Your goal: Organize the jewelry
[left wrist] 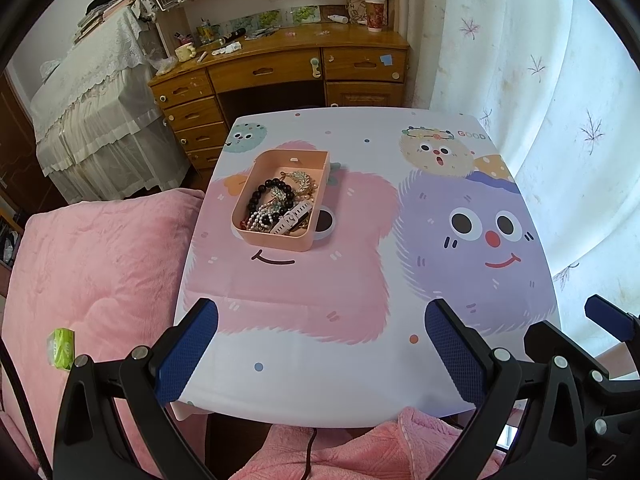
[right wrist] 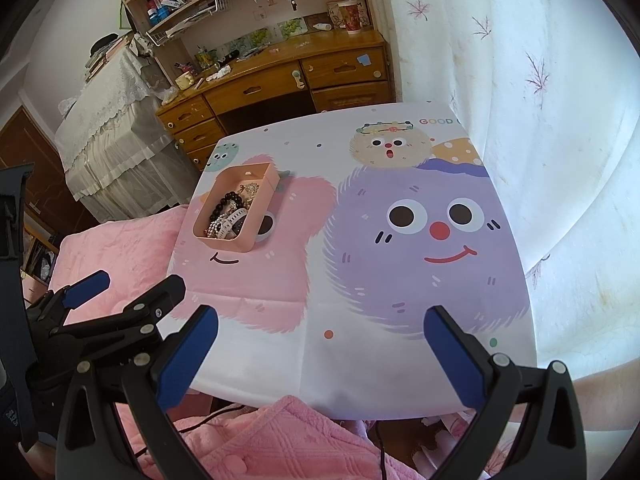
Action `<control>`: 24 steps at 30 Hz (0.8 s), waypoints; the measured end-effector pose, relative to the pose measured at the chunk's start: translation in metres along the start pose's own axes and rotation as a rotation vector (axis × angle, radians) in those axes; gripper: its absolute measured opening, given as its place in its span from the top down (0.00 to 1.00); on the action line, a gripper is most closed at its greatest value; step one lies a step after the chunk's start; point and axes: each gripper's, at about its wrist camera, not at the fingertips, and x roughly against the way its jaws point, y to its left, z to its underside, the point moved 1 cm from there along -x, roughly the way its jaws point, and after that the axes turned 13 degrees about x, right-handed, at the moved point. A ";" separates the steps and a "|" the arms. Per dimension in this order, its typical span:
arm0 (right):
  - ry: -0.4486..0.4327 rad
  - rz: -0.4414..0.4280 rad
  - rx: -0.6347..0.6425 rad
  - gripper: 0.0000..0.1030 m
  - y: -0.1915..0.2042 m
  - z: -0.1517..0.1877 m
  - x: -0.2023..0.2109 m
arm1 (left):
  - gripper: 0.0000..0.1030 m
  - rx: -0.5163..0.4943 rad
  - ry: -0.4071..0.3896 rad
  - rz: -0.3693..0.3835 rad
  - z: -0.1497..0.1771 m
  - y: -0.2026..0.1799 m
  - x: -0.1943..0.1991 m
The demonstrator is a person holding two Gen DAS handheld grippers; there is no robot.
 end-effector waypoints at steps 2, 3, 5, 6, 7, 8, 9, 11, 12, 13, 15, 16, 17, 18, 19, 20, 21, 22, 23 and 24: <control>0.000 0.001 0.001 0.00 0.000 0.000 0.000 | 0.01 -0.001 0.000 0.000 0.000 -0.001 0.000; 0.000 0.001 0.001 0.00 -0.002 0.000 -0.001 | 0.01 -0.002 0.000 -0.001 -0.001 -0.001 0.000; 0.001 0.000 0.000 0.00 -0.002 0.000 -0.001 | 0.01 -0.003 0.000 -0.002 -0.001 0.000 0.000; 0.001 0.000 0.000 0.00 -0.002 0.000 -0.001 | 0.01 -0.002 0.000 -0.001 -0.001 -0.001 0.000; 0.001 0.001 0.000 0.00 -0.002 0.000 -0.001 | 0.01 -0.003 0.000 -0.002 -0.001 -0.001 0.000; 0.001 0.001 0.000 0.00 -0.003 0.001 -0.001 | 0.01 -0.003 0.000 -0.003 0.000 -0.001 0.000; 0.001 0.000 0.000 0.00 -0.003 0.000 -0.001 | 0.01 -0.002 0.000 -0.002 -0.001 -0.001 0.000; 0.002 0.000 0.001 0.00 -0.002 -0.001 -0.001 | 0.01 -0.002 0.001 -0.002 -0.001 -0.001 0.000; 0.002 0.000 0.001 0.00 -0.002 0.000 -0.001 | 0.01 -0.002 0.002 -0.002 -0.001 -0.001 0.000; 0.002 0.001 0.001 0.00 -0.003 0.000 -0.001 | 0.01 -0.002 0.003 -0.002 -0.001 -0.001 0.000; 0.004 0.000 0.000 0.00 -0.003 0.000 -0.001 | 0.01 -0.003 0.003 -0.003 -0.001 -0.001 0.000; 0.006 0.000 0.000 0.00 -0.005 0.001 -0.001 | 0.01 -0.003 0.004 -0.003 -0.001 -0.001 0.000; 0.007 0.000 -0.001 0.00 -0.007 0.001 -0.002 | 0.01 -0.003 0.005 -0.003 -0.001 -0.001 0.000; 0.009 0.001 -0.001 0.00 -0.008 0.001 -0.003 | 0.01 -0.004 0.006 -0.003 -0.001 -0.001 -0.001; 0.010 0.001 -0.001 0.00 -0.010 0.002 -0.004 | 0.01 -0.005 0.009 -0.004 -0.001 -0.001 -0.001; 0.011 0.002 -0.001 0.00 -0.012 0.002 -0.004 | 0.01 -0.006 0.010 -0.004 -0.001 -0.001 -0.002; 0.011 0.002 -0.002 0.00 -0.011 0.001 -0.004 | 0.01 -0.006 0.011 -0.004 -0.001 -0.001 -0.002; 0.012 0.002 -0.002 0.00 -0.011 0.001 -0.004 | 0.01 -0.006 0.013 -0.004 -0.001 0.000 -0.002; 0.012 0.002 -0.002 0.00 -0.012 0.002 -0.004 | 0.01 -0.006 0.014 -0.004 -0.001 0.000 -0.003; 0.013 0.003 -0.002 0.00 -0.011 0.000 -0.005 | 0.01 -0.006 0.014 -0.004 -0.002 -0.001 -0.003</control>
